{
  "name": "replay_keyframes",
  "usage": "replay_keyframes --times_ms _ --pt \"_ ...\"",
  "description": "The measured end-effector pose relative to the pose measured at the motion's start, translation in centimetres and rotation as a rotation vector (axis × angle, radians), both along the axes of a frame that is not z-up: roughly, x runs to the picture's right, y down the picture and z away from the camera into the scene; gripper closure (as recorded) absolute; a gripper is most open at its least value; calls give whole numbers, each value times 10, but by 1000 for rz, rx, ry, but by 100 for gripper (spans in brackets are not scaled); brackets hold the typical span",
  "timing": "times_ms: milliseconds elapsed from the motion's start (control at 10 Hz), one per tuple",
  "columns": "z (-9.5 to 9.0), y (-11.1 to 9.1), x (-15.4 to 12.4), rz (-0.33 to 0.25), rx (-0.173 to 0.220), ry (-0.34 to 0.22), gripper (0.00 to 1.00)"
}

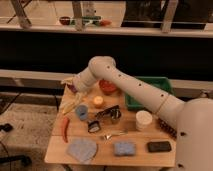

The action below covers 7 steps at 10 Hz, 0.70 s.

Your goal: Place banana in red bowl

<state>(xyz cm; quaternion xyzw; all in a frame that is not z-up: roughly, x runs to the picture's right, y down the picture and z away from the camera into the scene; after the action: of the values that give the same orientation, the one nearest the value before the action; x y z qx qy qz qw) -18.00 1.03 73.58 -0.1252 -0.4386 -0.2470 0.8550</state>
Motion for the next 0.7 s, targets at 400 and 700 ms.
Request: replay_keyframes --times_ms 400,700 --pt "32 0 -35 -72 34 -8 20" --pt "58 0 -46 -106 58 -39 20"
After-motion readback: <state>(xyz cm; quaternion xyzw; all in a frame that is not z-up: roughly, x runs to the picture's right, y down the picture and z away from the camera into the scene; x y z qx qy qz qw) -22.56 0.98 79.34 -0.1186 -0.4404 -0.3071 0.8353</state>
